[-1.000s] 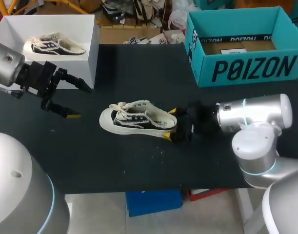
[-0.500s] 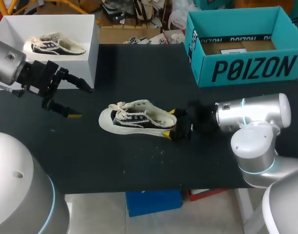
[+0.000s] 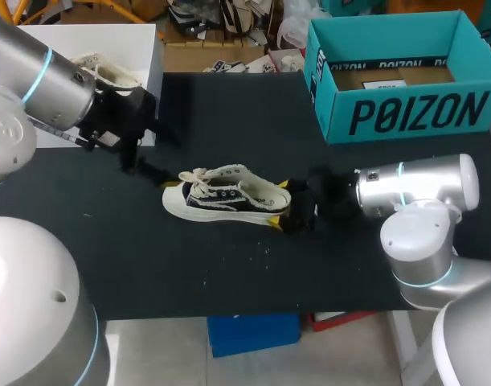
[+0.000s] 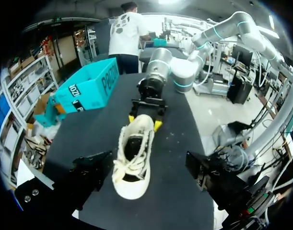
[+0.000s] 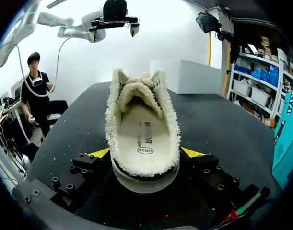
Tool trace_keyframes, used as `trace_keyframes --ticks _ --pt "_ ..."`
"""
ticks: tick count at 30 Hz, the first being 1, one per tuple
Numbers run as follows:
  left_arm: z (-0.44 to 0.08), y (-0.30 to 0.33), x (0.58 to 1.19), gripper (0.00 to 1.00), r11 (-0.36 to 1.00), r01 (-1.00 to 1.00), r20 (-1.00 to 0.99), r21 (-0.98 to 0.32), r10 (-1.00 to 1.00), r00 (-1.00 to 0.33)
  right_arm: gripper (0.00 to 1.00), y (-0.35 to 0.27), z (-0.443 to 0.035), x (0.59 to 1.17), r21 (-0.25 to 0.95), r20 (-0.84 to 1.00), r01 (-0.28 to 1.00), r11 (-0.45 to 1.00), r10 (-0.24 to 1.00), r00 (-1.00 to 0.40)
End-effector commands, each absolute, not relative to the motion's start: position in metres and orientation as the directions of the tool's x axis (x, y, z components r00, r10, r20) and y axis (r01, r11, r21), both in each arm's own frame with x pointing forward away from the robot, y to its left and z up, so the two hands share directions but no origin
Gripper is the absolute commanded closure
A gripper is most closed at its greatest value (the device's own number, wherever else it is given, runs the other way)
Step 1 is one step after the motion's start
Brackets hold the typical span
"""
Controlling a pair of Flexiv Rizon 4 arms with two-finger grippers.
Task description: Take the shoe out of the shoebox, open the shoe tongue, remove and reinsert the insole, then place the shoe into the shoebox
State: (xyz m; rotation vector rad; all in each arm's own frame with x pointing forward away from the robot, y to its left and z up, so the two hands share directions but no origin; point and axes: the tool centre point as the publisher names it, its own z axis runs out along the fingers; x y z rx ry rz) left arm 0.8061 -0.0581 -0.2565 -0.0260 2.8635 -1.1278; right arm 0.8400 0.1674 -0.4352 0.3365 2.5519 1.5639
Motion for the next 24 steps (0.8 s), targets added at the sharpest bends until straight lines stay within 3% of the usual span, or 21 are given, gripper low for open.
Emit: trace_keyframes --ticks 1,3,4,6,8,9,24 --pt "-0.254 -0.057 0.801 0.00 0.743 0.006 -0.073 -0.669 -0.057 -0.996 1.00 0.170 -0.437 0.842 0.890 0.006 0.123 0.440 0.258 -0.966" --pt "-0.254 -0.057 0.801 0.00 0.743 0.006 -0.073 -0.669 -0.057 -0.996 1.00 0.170 -0.437 0.842 0.890 0.006 0.123 0.440 0.258 -0.966" --pt "-0.256 -0.065 0.811 0.00 0.777 -0.153 0.042 -0.610 -0.161 -0.986 1.00 0.170 -0.437 0.842 0.890 0.006 0.123 0.440 0.258 -0.966" --pt "-0.265 -0.079 0.827 0.00 0.790 -0.469 0.168 -0.394 -0.440 -0.882 1.00 0.170 -0.437 0.842 0.890 0.006 0.123 0.440 0.258 -0.966" --pt "-0.285 -0.085 0.838 0.00 0.645 -0.753 0.232 -0.129 -0.719 -0.655 1.00 0.170 -0.437 0.842 0.890 0.006 0.123 0.440 0.258 -0.966" --pt "-0.289 -0.086 0.836 0.00 0.563 -0.825 0.248 -0.055 -0.793 -0.557 1.00 0.170 -0.437 0.842 0.890 0.006 0.123 0.440 0.258 -0.966" --pt "-0.289 -0.086 0.836 0.00 0.563 -0.825 0.248 -0.055 -0.793 -0.557 1.00 0.170 -0.437 0.842 0.890 0.006 0.123 0.440 0.258 -0.966"
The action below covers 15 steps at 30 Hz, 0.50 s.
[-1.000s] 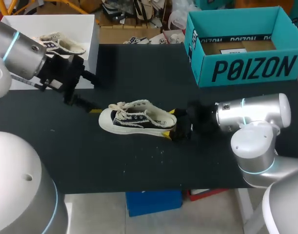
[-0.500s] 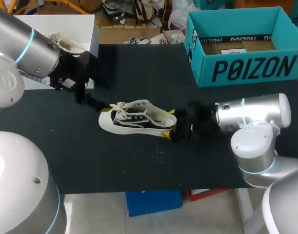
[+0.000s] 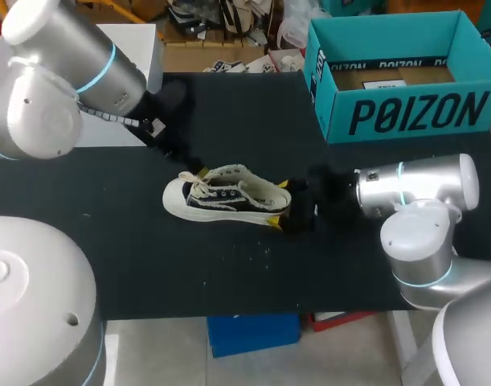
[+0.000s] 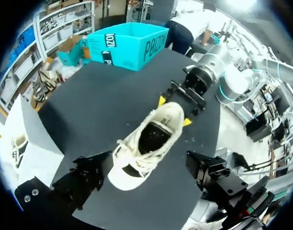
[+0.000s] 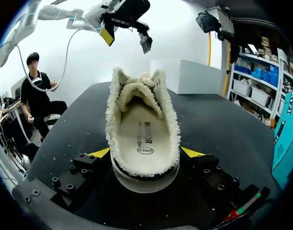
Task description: Take the shoe out of the shoebox, open the shoe tongue, remove and reinsert the insole, then place the shoe into the shoebox
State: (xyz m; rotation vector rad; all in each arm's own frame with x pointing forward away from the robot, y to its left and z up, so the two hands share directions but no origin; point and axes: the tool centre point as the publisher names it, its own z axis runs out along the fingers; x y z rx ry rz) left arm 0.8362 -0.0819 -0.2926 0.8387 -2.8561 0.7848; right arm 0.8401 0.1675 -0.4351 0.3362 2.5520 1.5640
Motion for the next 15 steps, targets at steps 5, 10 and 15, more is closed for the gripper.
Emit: trace_keyframes --ticks 5,10,15 --pt "-0.277 -0.122 0.844 0.00 0.199 -0.976 0.230 0.091 -0.957 -0.174 1.00 0.170 -0.437 0.842 0.890 0.006 0.123 0.440 0.258 -0.966" --pt "-0.280 -0.137 0.847 0.00 -0.016 -0.989 0.050 0.147 -0.998 0.023 1.00 0.170 -0.437 0.842 0.890 0.006 0.123 0.440 0.258 -0.966" --pt "-0.280 -0.137 0.847 0.00 -0.016 -0.989 0.050 0.147 -0.998 0.023 1.00 0.170 -0.437 0.842 0.890 0.006 0.123 0.440 0.258 -0.966"
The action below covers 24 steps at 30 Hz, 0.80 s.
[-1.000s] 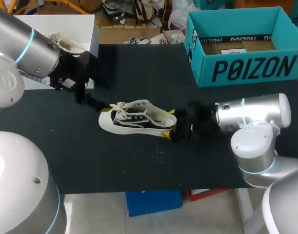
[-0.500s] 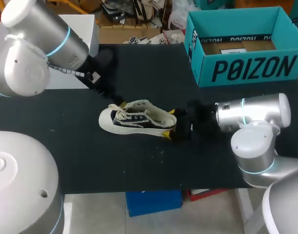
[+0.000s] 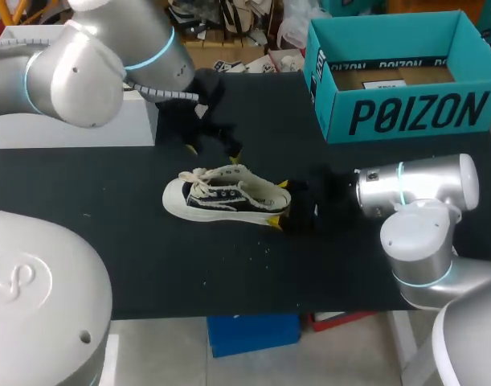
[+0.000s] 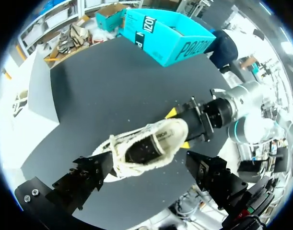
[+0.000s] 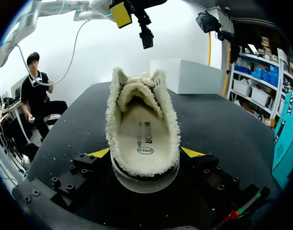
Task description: Take the shoe out of the shoebox, open the shoe tongue, remove and reinsert the insole, then place the shoe into the shoebox
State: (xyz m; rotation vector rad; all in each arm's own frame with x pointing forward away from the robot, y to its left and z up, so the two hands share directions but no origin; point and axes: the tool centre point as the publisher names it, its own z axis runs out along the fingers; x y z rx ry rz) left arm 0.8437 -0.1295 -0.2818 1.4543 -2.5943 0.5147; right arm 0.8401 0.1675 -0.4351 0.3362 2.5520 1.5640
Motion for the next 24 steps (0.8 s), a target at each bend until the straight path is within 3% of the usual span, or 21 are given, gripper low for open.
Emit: trace_keyframes --ticks 1,7,10,17,24 --pt "-0.280 -0.137 0.847 0.00 -0.016 -0.989 0.050 0.147 -0.998 0.023 1.00 0.170 -0.437 0.842 0.890 0.006 0.123 0.440 0.258 -0.966" --pt "-0.277 -0.142 0.845 0.00 -0.018 -0.990 0.014 0.141 -1.000 0.020 1.00 0.170 -0.437 0.842 0.890 0.006 0.123 0.440 0.258 -0.966" --pt "-0.273 -0.152 0.843 0.00 -0.053 -0.994 -0.121 0.096 -0.992 0.041 1.00 0.170 -0.437 0.842 0.890 0.006 0.123 0.440 0.258 -0.966" --pt "-0.278 -0.165 0.829 0.00 0.015 -0.999 -0.227 -0.040 -0.974 -0.005 1.00 0.170 -0.437 0.842 0.890 0.006 0.123 0.440 0.258 -0.966" --pt "-0.298 -0.160 0.824 0.00 0.025 -0.994 -0.194 -0.105 -0.981 -0.004 1.00 0.170 -0.437 0.842 0.890 0.006 0.123 0.440 0.258 -0.966"
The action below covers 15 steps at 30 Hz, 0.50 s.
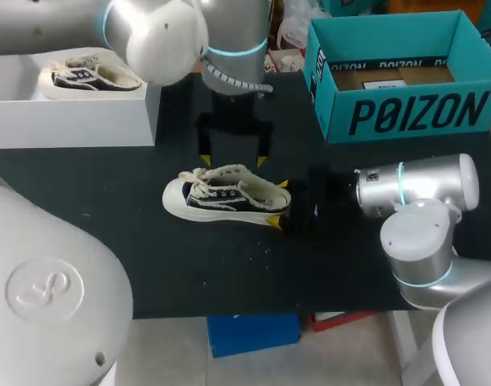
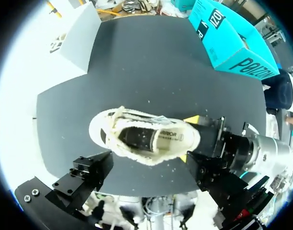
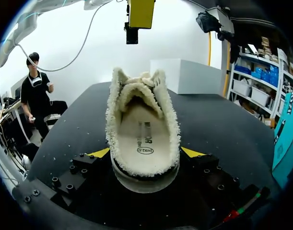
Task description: Take the shoe out of the shoebox, open the shoe tongue, remove and reinsert the insole, then place the shoe into the shoebox
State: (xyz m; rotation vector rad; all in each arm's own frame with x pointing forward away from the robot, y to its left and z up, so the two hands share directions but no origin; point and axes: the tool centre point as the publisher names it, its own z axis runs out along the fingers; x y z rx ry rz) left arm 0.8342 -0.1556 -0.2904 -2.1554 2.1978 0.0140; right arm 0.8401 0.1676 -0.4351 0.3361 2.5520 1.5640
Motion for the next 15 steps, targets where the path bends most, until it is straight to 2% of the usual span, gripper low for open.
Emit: trace_keyframes --ticks 1,4,15 --pt "-0.3003 -0.1601 0.8245 0.00 0.023 -0.993 -0.193 -0.113 -0.981 -0.001 1.00 0.1703 -0.4366 0.8418 0.890 0.006 0.123 0.440 0.258 -0.966" --pt "-0.3055 -0.1598 0.8249 0.00 0.053 -0.995 -0.178 -0.083 -0.983 -0.038 1.00 0.1703 -0.4366 0.8418 0.890 0.006 0.123 0.440 0.258 -0.966" --pt "-0.3055 -0.1598 0.8249 0.00 0.053 -0.995 -0.178 -0.083 -0.983 -0.038 1.00 0.1703 -0.4366 0.8418 0.890 0.006 0.123 0.440 0.258 -0.966"
